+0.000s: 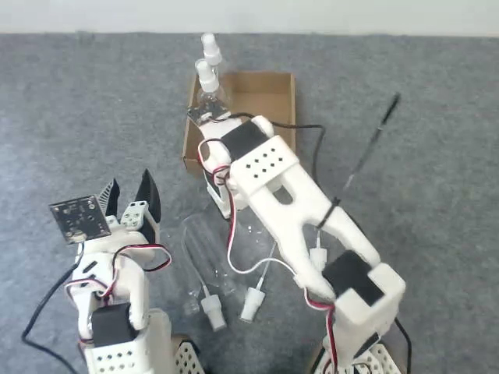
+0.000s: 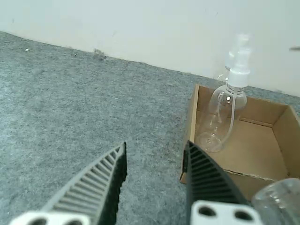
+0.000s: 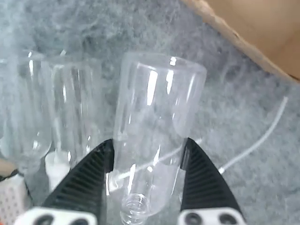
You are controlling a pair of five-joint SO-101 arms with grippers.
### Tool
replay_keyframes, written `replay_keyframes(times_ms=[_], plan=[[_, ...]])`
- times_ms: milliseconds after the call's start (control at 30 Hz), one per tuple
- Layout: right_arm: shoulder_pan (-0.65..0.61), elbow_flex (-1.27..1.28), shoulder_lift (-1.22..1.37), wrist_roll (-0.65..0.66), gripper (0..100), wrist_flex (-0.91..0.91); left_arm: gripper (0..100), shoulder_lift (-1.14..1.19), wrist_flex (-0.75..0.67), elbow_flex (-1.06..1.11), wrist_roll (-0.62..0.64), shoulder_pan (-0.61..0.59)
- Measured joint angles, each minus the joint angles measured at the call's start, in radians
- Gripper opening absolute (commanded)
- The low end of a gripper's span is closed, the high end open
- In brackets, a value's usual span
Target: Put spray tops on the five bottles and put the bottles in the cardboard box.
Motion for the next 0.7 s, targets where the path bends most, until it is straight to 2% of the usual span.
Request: replay_keyframes(times_ms=[267,533,700], plan=[[0.026,0.0,-0.08,-0.011,2.0,0.078,18,0.0,0.0,0.0,0.0,0.0],[0.135,0.103,-0.169,-0.259,2.0,0.078,18,0.0,-0.002,0.0,0.0,0.0],[0.227,0.207,-0.269,-0.316,2.0,0.078,18,0.0,-0.046,0.028,0.0,0.0]])
